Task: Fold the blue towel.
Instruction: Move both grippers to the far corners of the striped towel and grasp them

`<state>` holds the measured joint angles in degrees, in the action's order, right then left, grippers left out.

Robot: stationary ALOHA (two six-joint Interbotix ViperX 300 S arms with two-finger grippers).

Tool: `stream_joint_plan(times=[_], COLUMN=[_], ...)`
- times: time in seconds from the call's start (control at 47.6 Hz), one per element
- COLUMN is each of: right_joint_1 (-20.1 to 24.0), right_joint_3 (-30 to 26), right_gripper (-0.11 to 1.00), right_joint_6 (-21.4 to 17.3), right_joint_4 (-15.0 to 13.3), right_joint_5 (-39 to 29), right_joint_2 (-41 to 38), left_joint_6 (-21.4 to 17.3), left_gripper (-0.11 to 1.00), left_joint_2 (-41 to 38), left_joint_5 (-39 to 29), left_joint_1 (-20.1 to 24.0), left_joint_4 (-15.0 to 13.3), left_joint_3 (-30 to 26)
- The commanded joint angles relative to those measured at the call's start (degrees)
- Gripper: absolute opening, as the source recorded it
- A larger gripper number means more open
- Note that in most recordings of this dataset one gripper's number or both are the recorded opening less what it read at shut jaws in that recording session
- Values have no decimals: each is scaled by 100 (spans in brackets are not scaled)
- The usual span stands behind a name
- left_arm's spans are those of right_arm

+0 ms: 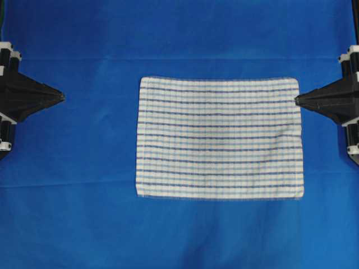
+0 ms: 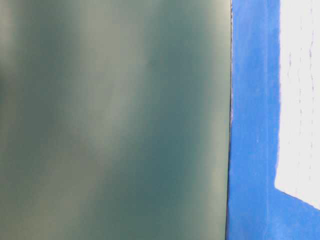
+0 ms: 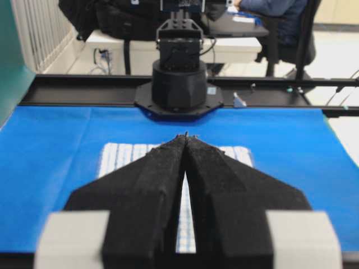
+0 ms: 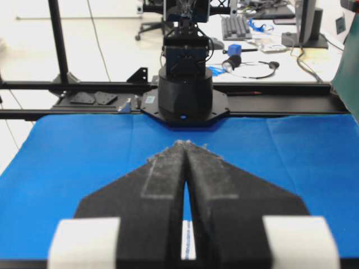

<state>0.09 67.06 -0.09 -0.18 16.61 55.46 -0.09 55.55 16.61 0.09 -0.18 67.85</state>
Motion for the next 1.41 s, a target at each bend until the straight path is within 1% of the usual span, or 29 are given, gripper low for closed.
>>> stream_joint_plan(times=[0.0, 0.105, 0.21, 0.336, 0.504, 0.609, 0.651, 0.714, 0.777, 0.861, 0.882, 0.903, 0.945, 1.008, 1.071, 1.113, 1.155, 1.239, 1.386], right_joint_1=[0, -18, -88, -255, -791, -1169, -1336, -1512, -1696, -1969, -2021, -2083, -2215, -2355, -2479, -2575, -2681, -2927, -3243], right_joint_3=[-132, -220, -272, -281, -264, -229, -211, -193, -167, -132, -123, -114, -88, -62, -26, -9, 9, 53, 70], right_gripper=[3, 3, 3, 3, 3, 3, 3, 3, 3, 3, 5, 9, 22, 41, 58, 66, 67, 64, 64], right_joint_6=[-53, -62, -88, -202, -501, -615, -633, -633, -633, -633, -633, -633, -633, -633, -633, -633, -633, -633, -633], right_joint_4=[35, 26, 35, 53, 53, 53, 62, 62, 53, 53, 62, 62, 53, 44, 18, 18, 18, 18, -9], right_joint_5=[26, -255, -598, -1011, -1731, -2215, -2417, -2593, -2725, -2848, -2874, -2900, -2971, -3041, -3120, -3120, -3120, -3111, -3023], right_joint_2=[-53, -62, -53, -18, 0, -35, -79, -149, -246, -404, -448, -501, -633, -817, -1028, -1195, -1389, -1846, -2566], left_joint_6=[53, 18, -44, -35, 26, 35, 44, 53, 70, 114, 123, 132, 141, 141, 141, 132, 141, 132, 53], left_gripper=[1, 1, 1, 1, 1, 1, 3, 13, 27, 52, 59, 65, 77, 87, 89, 88, 88, 88, 88], left_joint_2=[-220, -413, -677, -1116, -1731, -2197, -2373, -2681, -2971, -3384, -3472, -3612, -3797, -4069, -4324, -4482, -4667, -4957, -5423], left_joint_5=[44, 132, 369, 668, 861, 879, 879, 879, 861, 853, 844, 835, 800, 721, 606, 527, 439, 387, 369], left_joint_1=[9, 9, 18, 211, 483, 589, 633, 694, 773, 905, 932, 976, 1028, 1116, 1222, 1310, 1424, 1600, 1784], left_joint_4=[-132, -132, -132, -132, -132, -132, -132, -149, -167, -185, -176, -185, -185, -176, -185, -176, -176, -176, -167], left_joint_3=[-114, -202, -272, -290, -422, -571, -624, -712, -817, -940, -976, -1028, -1081, -1178, -1274, -1318, -1362, -1415, -1503])
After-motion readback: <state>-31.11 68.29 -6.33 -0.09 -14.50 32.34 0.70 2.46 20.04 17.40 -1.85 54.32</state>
